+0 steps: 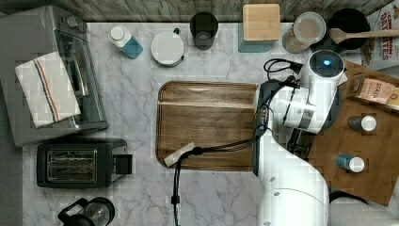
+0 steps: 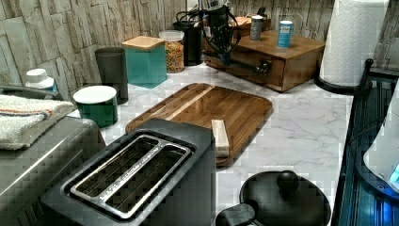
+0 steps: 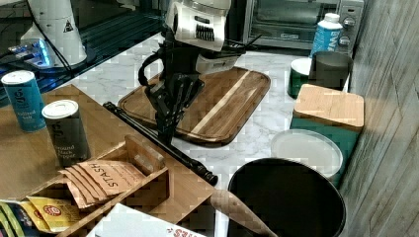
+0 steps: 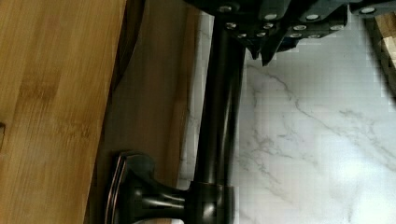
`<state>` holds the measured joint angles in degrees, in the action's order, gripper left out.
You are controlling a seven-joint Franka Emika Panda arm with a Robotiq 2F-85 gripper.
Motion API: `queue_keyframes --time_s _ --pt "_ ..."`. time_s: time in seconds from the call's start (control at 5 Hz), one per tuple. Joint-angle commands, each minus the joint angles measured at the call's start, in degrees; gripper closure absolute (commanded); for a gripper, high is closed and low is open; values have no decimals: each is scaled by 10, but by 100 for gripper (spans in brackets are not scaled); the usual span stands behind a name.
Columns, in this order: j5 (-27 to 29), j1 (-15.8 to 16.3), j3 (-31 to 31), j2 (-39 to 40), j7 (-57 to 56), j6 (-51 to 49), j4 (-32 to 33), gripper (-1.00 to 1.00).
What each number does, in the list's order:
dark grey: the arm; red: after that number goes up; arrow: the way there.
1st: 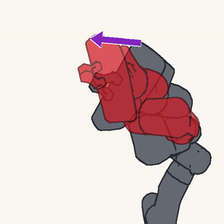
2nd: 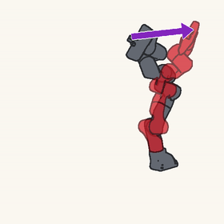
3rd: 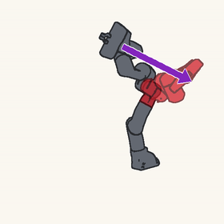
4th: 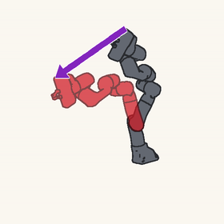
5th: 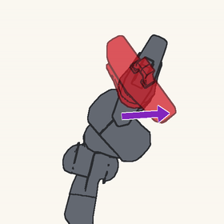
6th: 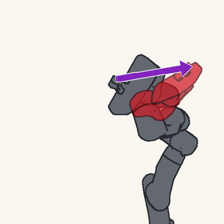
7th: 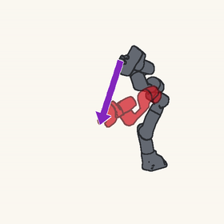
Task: Close the drawer.
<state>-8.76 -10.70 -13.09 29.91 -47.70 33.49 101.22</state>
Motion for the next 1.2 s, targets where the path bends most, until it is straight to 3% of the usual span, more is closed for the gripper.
queue_keyframes --time_s 0.2,0.6,1.2 --pt "-20 -95 -94 -19 -14 7 -80 100" --pt "-27 -105 -82 -21 -10 6 -80 100" --pt "-19 -94 -95 -19 -14 7 -80 100"
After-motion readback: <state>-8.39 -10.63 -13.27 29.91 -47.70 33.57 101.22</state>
